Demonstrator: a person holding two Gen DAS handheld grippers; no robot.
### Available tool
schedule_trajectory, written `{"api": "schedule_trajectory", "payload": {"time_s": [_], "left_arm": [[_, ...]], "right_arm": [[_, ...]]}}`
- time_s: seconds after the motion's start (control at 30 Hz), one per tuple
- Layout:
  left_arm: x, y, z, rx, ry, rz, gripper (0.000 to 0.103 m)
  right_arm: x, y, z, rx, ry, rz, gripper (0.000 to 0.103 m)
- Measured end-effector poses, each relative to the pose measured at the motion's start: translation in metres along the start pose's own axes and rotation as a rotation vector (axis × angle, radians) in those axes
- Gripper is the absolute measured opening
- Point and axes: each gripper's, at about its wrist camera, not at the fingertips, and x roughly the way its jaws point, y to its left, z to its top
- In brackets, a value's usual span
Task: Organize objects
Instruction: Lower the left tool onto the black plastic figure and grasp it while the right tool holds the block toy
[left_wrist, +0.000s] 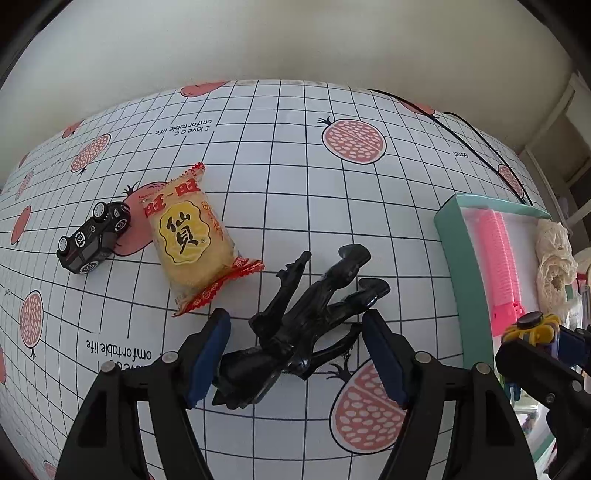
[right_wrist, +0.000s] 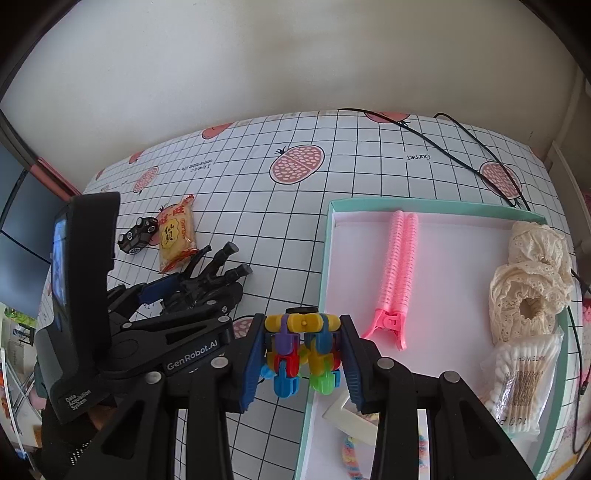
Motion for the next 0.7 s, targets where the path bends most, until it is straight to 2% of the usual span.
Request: {"api": "schedule_trajectory", "payload": {"time_s": [0.2, 0.3, 0.5, 0.7], "left_arm": [[0.003, -0.004, 0.002, 0.000, -0.020, 0.017, 0.074], [0.001, -0.003, 0.003, -0.007, -0.027, 0.016, 0.061], [-0.002, 0.005, 0.002, -0.045, -0.025, -0.015, 0.057], [-0.009, 0.010, 0.004, -0.065, -0.050, -0.031, 0.041]], "right_arm": [[0.001, -0.004, 0.000, 0.003, 0.004, 0.005, 0.041], [0.001, -0.005, 0.000, 0.005, 0.003, 0.006, 0.041], [0.000, -0.005, 0.000, 0.007, 0.000, 0.005, 0.041], [-0.003, -0.007, 0.000, 0.007, -0.004, 0.002, 0.041]]}}
